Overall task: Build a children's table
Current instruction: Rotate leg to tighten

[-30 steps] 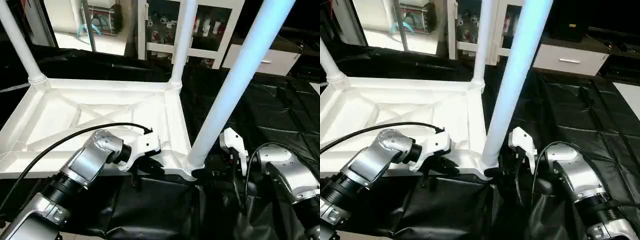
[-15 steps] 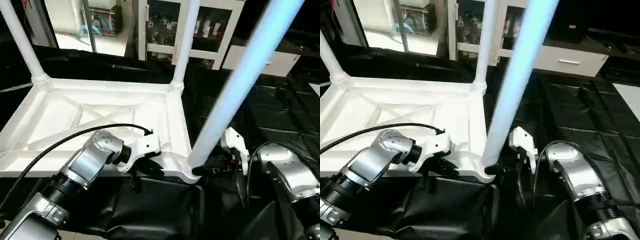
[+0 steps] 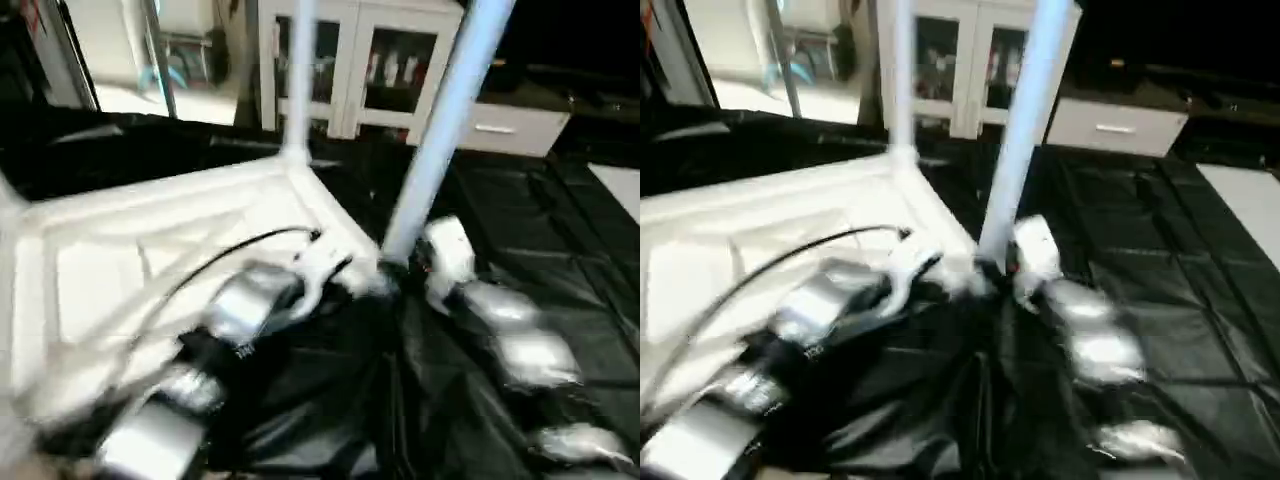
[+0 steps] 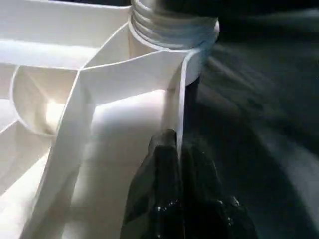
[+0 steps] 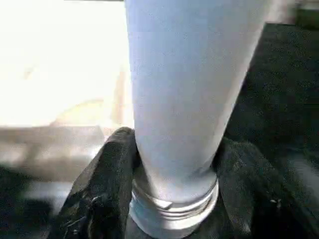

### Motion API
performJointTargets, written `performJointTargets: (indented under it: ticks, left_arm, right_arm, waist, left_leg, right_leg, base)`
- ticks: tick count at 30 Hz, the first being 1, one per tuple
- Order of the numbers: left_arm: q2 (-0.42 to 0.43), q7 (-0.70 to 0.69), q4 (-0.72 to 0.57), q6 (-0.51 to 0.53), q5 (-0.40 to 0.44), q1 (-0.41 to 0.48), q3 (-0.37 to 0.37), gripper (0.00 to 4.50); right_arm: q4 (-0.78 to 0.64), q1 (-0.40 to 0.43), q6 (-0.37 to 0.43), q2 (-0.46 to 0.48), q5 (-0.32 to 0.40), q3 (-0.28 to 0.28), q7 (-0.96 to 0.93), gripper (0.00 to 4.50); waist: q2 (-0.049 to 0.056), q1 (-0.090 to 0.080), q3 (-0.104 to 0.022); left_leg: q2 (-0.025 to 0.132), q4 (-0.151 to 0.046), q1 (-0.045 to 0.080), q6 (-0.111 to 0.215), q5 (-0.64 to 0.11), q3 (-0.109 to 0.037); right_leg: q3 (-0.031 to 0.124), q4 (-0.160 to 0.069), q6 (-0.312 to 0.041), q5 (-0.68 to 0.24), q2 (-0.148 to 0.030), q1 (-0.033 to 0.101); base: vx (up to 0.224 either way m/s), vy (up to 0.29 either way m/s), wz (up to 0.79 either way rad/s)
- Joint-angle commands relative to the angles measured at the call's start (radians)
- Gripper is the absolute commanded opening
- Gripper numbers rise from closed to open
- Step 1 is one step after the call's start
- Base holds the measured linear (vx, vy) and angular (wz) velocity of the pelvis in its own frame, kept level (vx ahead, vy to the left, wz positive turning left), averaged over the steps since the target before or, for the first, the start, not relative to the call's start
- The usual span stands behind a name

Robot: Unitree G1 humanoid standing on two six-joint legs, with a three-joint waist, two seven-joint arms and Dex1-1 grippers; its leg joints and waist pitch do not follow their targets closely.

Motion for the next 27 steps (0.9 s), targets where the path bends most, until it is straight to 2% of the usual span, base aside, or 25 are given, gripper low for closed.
performJointTargets:
  ticks: [1, 2, 3, 5, 7, 8, 9, 11, 12, 14, 16, 17, 18, 19, 20, 21, 23, 25, 27]
  left_arm:
    - [-0.020, 0.091, -0.004, -0.066, -0.010, -0.045, 0.061, 0.00]
    - [-0.027, 0.095, 0.005, -0.070, -0.006, -0.052, 0.059, 0.00]
    - [-0.033, 0.101, 0.015, -0.076, 0.001, -0.060, 0.058, 0.00]
    - [-0.036, 0.105, 0.024, -0.080, 0.007, -0.067, 0.058, 0.00]
    - [-0.023, 0.101, 0.035, -0.088, 0.015, -0.070, 0.051, 0.00]
    - [-0.015, 0.095, 0.038, -0.091, 0.016, -0.069, 0.049, 0.00]
    - [-0.008, 0.092, 0.046, -0.098, 0.018, -0.069, 0.047, 0.00]
    - [0.010, 0.077, 0.049, -0.109, 0.022, -0.065, 0.039, 0.00]
    - [0.020, 0.061, 0.044, -0.113, 0.022, -0.059, 0.033, 0.00]
    - [0.042, 0.024, 0.026, -0.118, 0.024, -0.043, 0.021, 0.00]
    - [0.107, -0.110, -0.041, -0.134, 0.031, 0.007, -0.037, 0.00]
    - [0.120, -0.137, -0.055, -0.134, 0.032, 0.018, -0.049, 0.00]
    - [0.138, -0.182, -0.074, -0.159, 0.033, 0.031, -0.069, 0.00]
    - [0.149, -0.210, -0.084, -0.179, 0.034, 0.038, -0.082, 0.00]
    - [0.168, -0.245, -0.106, -0.166, 0.027, 0.053, -0.090, 0.00]
    - [0.196, -0.291, -0.136, -0.144, 0.016, 0.072, -0.102, 0.00]
    - [0.223, -0.333, -0.161, -0.131, 0.008, 0.087, -0.113, 0.00]
    - [0.288, -0.437, -0.211, -0.155, 0.001, 0.110, -0.150, 0.00]
    - [0.312, -0.469, -0.233, -0.143, -0.005, 0.116, -0.162, 0.00]
  right_arm:
    - [0.068, 0.037, 0.066, 0.009, -0.026, 0.014, -0.064, 2.02]
    - [0.067, 0.031, 0.059, 0.022, -0.036, 0.020, -0.078, 2.01]
    - [0.063, 0.023, 0.052, 0.033, -0.051, 0.037, -0.071, 2.00]
    - [0.063, 0.017, 0.047, 0.043, -0.064, 0.052, -0.065, 2.00]
    - [0.053, 0.011, 0.010, 0.061, -0.056, 0.055, -0.040, 2.00]
    - [0.044, 0.011, -0.004, 0.064, -0.051, 0.053, -0.033, 2.00]
    - [0.032, 0.014, -0.015, 0.064, -0.045, 0.053, -0.021, 2.00]
    - [-0.004, 0.027, -0.034, 0.055, -0.017, 0.049, 0.019, 2.00]
    - [-0.027, 0.036, -0.041, 0.050, 0.003, 0.040, 0.037, 2.56]
    - [-0.072, 0.054, -0.046, 0.039, 0.037, 0.023, 0.078, 2.69]
    - [-0.151, 0.093, -0.043, -0.013, 0.083, 0.000, 0.174, 2.86]
    - [-0.161, 0.099, -0.041, -0.025, 0.090, -0.003, 0.191, 2.86]
    - [-0.168, 0.104, -0.039, -0.038, 0.097, -0.010, 0.205, 2.98]
    - [-0.171, 0.105, -0.039, -0.046, 0.100, -0.015, 0.210, 3.12]
    - [-0.181, 0.110, -0.034, -0.072, 0.111, -0.020, 0.242, 3.17]
    - [-0.195, 0.117, -0.031, -0.110, 0.123, -0.021, 0.294, 3.17]
    - [-0.205, 0.123, -0.038, -0.152, 0.126, -0.016, 0.348, 3.29]
    - [-0.222, 0.132, -0.035, -0.240, 0.146, -0.004, 0.488, 3.56]
    - [-0.230, 0.139, -0.034, -0.276, 0.151, 0.003, 0.552, 3.62]
  waist:
    - [0.002, -0.001, -0.059]
    - [0.003, 0.003, -0.062]
    - [0.002, 0.005, -0.056]
    - [0.000, 0.008, -0.058]
    - [0.003, 0.012, -0.061]
    - [-0.001, 0.011, -0.061]
    - [0.000, 0.012, -0.061]
    - [0.001, 0.012, -0.059]
    - [0.003, 0.013, -0.057]
    - [0.005, 0.014, -0.056]
    - [0.007, 0.013, -0.054]
    - [0.006, 0.007, -0.056]
    - [0.009, 0.005, -0.059]
    - [0.007, 0.000, -0.063]
    - [0.008, 0.000, -0.065]
    - [0.009, 0.005, -0.068]
    - [0.009, 0.012, -0.065]
    - [0.009, 0.015, -0.065]
    - [0.009, 0.016, -0.062]
  left_leg:
    - [0.056, -0.095, 0.012, -0.044, -0.287, -0.041]
    - [0.057, -0.092, 0.012, -0.035, -0.251, -0.037]
    - [0.055, -0.090, 0.006, -0.007, -0.224, -0.028]
    - [0.055, -0.089, 0.002, 0.005, -0.221, -0.027]
    - [0.056, -0.087, 0.001, 0.015, -0.183, -0.025]
    - [0.056, -0.086, 0.000, 0.019, -0.172, -0.024]
    - [0.056, -0.086, -0.001, 0.026, -0.154, -0.024]
    - [0.057, -0.087, -0.003, 0.031, -0.152, -0.023]
    - [0.058, -0.089, -0.002, 0.031, -0.166, -0.024]
    - [0.059, -0.091, 0.000, 0.031, -0.185, -0.024]
    - [0.062, -0.096, -0.005, 0.033, -0.215, -0.029]
    - [0.064, -0.099, -0.017, 0.035, -0.204, -0.036]
    - [0.065, -0.096, -0.009, 0.033, -0.185, -0.033]
    - [0.065, -0.090, -0.006, 0.035, -0.166, -0.028]
    - [0.063, -0.086, -0.009, 0.038, -0.138, -0.028]
    - [0.061, -0.077, -0.008, 0.064, -0.064, -0.021]
    - [0.062, -0.074, -0.008, 0.091, -0.043, -0.016]
    - [0.062, -0.073, -0.009, 0.099, -0.063, -0.017]
    - [0.065, -0.075, -0.006, 0.100, -0.087, -0.015]
  right_leg:
    - [0.041, -0.089, -0.149, -0.314, -0.073, 0.016]
    - [0.041, -0.084, -0.159, -0.252, -0.071, 0.016]
    - [0.041, -0.080, -0.182, -0.191, -0.067, 0.017]
    - [0.041, -0.081, -0.182, -0.212, -0.072, 0.020]
    - [0.042, -0.077, -0.187, -0.172, -0.073, 0.021]
    - [0.041, -0.075, -0.189, -0.158, -0.072, 0.021]
    - [0.041, -0.072, -0.198, -0.131, -0.072, 0.023]
    - [0.040, -0.071, -0.202, -0.128, -0.073, 0.024]
    - [0.041, -0.074, -0.201, -0.149, -0.074, 0.024]
    - [0.042, -0.078, -0.196, -0.174, -0.074, 0.022]
    - [0.041, -0.079, -0.174, -0.200, -0.075, 0.028]
    - [0.040, -0.075, -0.166, -0.194, -0.079, 0.036]
    - [0.040, -0.075, -0.175, -0.174, -0.077, 0.027]
    - [0.041, -0.070, -0.189, -0.138, -0.074, 0.024]
    - [0.041, -0.064, -0.203, -0.097, -0.073, 0.026]
    - [0.041, -0.050, -0.237, 0.023, -0.070, 0.024]
    - [0.041, -0.047, -0.257, 0.057, -0.069, 0.021]
    - [0.040, -0.047, -0.265, 0.043, -0.071, 0.026]
    - [0.041, -0.049, -0.266, 0.015, -0.070, 0.022]
  base:
    - [0.000, 0.000, 0.00]
    - [0.000, 0.000, 0.00]
    - [0.000, 0.000, 0.00]
    - [0.000, 0.000, 0.00]
    - [0.000, 0.000, 0.00]
    - [0.000, 0.000, 0.00]
    - [0.000, 0.000, 0.00]
    - [0.000, 0.000, 0.00]
    - [0.000, 0.000, 0.00]
    - [0.000, 0.000, 0.00]
    - [0.000, 0.000, 0.00]
    - [0.000, 0.000, 0.00]
    - [0.000, 0.000, 0.00]
    - [0.000, 0.000, 0.00]
    - [0.000, 0.000, 0.00]
    - [0.000, 0.000, 0.00]
    - [0.000, 0.000, 0.00]
    - [0.000, 0.000, 0.00]
    - [0.000, 0.000, 0.00]
